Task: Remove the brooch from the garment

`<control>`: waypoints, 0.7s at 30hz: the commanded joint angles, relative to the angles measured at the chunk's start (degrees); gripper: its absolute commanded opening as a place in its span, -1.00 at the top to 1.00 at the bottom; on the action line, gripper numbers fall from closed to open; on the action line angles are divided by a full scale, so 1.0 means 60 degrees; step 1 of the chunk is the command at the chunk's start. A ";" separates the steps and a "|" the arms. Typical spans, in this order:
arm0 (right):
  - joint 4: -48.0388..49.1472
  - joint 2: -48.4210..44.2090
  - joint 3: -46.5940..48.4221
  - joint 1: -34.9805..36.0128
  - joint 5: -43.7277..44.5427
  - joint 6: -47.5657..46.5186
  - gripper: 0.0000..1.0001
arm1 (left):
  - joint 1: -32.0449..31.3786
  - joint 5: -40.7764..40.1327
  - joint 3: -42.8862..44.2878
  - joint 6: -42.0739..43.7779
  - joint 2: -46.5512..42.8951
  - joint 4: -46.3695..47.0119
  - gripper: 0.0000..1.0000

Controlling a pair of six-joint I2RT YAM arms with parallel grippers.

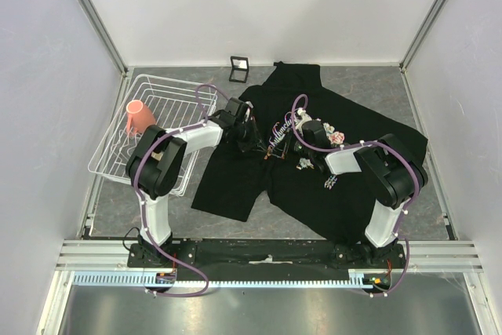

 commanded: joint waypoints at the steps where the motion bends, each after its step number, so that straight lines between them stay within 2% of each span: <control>1: 0.0479 -0.0005 -0.0063 0.0012 -0.0212 -0.0043 1.00 | -0.0095 -0.0207 0.0430 0.0105 0.0177 0.0026 0.92; 14: 0.0538 0.0053 -0.0020 0.0041 -0.0403 -0.0130 1.00 | -0.0168 -0.0149 0.0650 -0.0012 0.0500 0.0055 0.94; 21: 0.0259 0.0054 0.0127 0.0187 -0.0315 -0.0467 1.00 | -0.0271 -0.0368 0.1060 0.0002 0.0866 -0.0516 0.97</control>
